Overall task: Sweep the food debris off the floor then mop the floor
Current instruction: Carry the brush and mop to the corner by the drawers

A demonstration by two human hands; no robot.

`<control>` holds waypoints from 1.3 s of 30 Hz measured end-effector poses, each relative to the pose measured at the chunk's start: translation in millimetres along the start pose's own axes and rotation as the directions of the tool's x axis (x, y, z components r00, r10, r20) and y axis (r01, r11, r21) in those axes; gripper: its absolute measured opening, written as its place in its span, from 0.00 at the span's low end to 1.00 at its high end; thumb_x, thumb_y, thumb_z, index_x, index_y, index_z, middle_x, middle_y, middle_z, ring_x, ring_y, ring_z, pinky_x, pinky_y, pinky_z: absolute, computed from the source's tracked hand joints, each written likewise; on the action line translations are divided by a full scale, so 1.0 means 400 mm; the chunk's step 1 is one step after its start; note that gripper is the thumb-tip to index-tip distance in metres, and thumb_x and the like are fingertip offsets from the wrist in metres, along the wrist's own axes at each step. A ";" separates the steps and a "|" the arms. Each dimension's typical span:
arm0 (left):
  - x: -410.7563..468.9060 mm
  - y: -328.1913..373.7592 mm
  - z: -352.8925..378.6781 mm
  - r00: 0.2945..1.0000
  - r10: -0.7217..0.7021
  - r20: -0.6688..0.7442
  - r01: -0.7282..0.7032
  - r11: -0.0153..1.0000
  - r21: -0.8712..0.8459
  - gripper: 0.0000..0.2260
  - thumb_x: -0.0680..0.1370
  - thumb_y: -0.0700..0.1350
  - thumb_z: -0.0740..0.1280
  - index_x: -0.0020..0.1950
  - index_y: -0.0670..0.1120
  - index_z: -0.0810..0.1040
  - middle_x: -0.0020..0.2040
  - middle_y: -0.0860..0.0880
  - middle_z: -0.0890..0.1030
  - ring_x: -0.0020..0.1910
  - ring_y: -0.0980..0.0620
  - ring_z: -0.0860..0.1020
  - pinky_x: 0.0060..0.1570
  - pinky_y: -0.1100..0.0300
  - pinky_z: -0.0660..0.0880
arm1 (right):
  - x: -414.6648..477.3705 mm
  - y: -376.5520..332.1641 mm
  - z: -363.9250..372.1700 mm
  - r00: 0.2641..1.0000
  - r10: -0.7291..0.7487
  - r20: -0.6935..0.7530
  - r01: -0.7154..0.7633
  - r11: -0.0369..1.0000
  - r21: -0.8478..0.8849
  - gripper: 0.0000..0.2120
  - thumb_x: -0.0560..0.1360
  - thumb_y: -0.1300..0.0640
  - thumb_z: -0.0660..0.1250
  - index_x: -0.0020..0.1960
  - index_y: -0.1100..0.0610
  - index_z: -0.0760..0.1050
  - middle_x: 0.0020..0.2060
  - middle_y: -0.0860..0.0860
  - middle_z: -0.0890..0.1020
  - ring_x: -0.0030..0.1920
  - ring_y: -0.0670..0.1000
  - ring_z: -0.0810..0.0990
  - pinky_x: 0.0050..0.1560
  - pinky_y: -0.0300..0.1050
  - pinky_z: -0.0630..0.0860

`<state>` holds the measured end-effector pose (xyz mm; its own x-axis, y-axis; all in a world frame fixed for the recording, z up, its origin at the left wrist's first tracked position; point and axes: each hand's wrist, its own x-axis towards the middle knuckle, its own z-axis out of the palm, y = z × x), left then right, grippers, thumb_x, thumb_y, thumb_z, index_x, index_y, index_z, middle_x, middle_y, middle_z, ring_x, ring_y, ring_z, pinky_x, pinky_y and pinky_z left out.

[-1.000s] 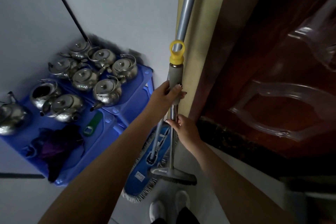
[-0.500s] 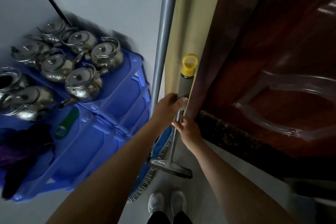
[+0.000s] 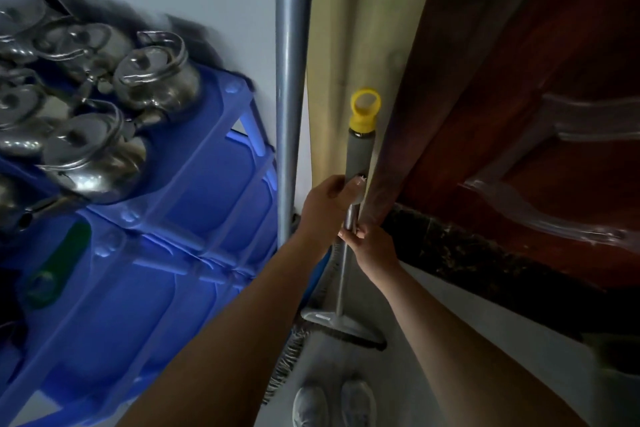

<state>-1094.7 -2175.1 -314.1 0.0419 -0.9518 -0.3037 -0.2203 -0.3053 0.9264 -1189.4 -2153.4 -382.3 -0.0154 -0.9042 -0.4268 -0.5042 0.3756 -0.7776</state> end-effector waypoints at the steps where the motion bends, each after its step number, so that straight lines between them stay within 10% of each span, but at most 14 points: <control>1: 0.014 -0.006 0.002 1.000 0.007 -0.010 -0.007 1.000 0.007 0.12 0.73 0.60 0.62 0.40 0.52 0.75 0.36 0.52 0.77 0.36 0.57 0.74 0.39 0.61 0.70 | 0.012 0.003 0.001 1.000 0.001 -0.010 -0.001 1.000 -0.001 0.15 0.76 0.50 0.66 0.53 0.63 0.78 0.49 0.58 0.82 0.51 0.56 0.80 0.46 0.43 0.71; 9: 0.109 -0.018 0.061 0.996 0.040 -0.085 -0.039 0.999 0.004 0.16 0.77 0.57 0.63 0.55 0.48 0.80 0.40 0.55 0.79 0.42 0.56 0.76 0.41 0.66 0.71 | 0.085 0.023 0.008 0.979 -0.012 -0.204 -0.012 0.993 -0.114 0.16 0.77 0.51 0.64 0.51 0.65 0.77 0.49 0.59 0.82 0.51 0.56 0.80 0.42 0.38 0.66; 32: 0.148 -0.036 0.038 0.996 -0.093 0.015 0.094 0.992 -0.084 0.11 0.76 0.58 0.63 0.41 0.54 0.76 0.41 0.53 0.79 0.46 0.53 0.77 0.58 0.53 0.74 | 0.131 0.016 0.006 0.979 0.051 -0.200 -0.055 0.998 -0.015 0.19 0.74 0.43 0.65 0.47 0.60 0.71 0.41 0.54 0.77 0.48 0.55 0.79 0.41 0.40 0.65; 39: 0.124 -0.043 0.038 0.994 -0.109 -0.001 0.109 0.993 -0.044 0.20 0.77 0.56 0.63 0.59 0.43 0.77 0.55 0.46 0.81 0.57 0.49 0.78 0.63 0.49 0.72 | 0.116 0.019 -0.003 0.973 0.009 -0.232 0.008 0.997 0.074 0.25 0.73 0.45 0.68 0.60 0.64 0.73 0.53 0.58 0.82 0.52 0.54 0.81 0.48 0.39 0.73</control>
<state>-1103.6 -2216.5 -348.7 0.0666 -0.9129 -0.4026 -0.1710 -0.4080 0.8968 -1195.1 -2192.7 -407.4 -0.2202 -0.9231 -0.3152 -0.4390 0.3823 -0.8131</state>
